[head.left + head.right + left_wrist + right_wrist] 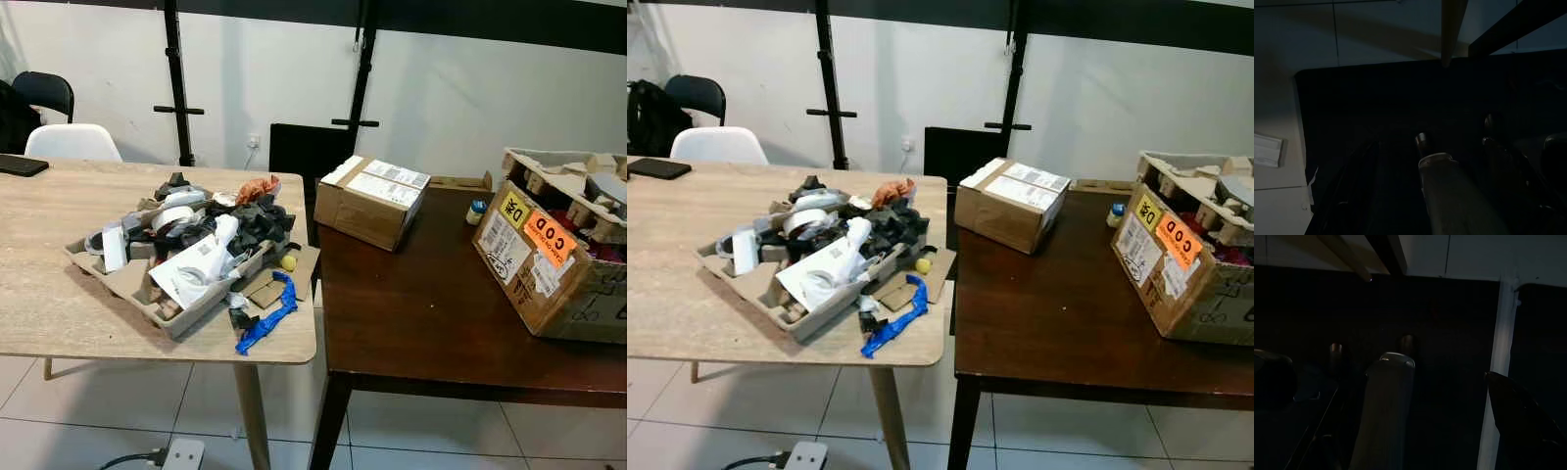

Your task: Picking trash to rubbish bin

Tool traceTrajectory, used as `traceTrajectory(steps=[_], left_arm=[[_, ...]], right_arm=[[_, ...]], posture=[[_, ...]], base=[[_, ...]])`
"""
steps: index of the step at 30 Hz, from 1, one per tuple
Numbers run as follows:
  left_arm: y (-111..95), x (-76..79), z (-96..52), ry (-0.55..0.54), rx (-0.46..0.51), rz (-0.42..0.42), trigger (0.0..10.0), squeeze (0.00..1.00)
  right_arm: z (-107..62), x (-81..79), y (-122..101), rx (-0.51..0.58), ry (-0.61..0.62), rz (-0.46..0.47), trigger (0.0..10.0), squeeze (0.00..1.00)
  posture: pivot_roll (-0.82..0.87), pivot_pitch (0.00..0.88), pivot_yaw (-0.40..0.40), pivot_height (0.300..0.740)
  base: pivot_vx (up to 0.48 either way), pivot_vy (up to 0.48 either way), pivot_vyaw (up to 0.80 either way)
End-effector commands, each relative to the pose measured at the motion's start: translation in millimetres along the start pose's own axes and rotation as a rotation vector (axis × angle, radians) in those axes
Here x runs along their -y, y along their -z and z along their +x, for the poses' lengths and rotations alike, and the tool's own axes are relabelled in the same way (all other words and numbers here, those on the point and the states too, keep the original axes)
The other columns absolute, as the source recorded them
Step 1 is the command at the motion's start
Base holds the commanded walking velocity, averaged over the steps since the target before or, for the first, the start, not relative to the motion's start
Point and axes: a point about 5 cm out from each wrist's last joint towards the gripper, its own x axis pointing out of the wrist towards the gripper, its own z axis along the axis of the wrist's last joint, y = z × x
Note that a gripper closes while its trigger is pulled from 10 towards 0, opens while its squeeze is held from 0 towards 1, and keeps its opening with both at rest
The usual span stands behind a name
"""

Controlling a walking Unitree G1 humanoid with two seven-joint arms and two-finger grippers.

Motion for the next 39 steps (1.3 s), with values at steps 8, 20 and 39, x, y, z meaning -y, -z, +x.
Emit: traceTrajectory(steps=[8,20,39], left_arm=[[-10,20.8,-9.6,0.403,0.084,0.356,10.0,0.0],[-181,26.2,-95.2,0.627,0.57,0.603,10.0,0.0],[-313,-14.7,-128.6,0.096,0.826,0.388,10.0,0.0]], right_arm=[[-0.1,0.8,-2,0.02,0.006,0.009,10.0,0.0],[-1.5,-1.6,-7,-0.007,-0.106,-0.176,10.0,0.0],[-7.9,-11.4,-49,0.083,-0.239,-0.268,10.0,0.0]], posture=[[0.09,0.0,-0.059,0.74],[0.1,0.0,-0.068,0.74],[0.09,0.0,-0.069,0.74]], base=[[0.0,0.0,0.0],[0.0,0.0,0.0],[0.0,0.0,0.0]])
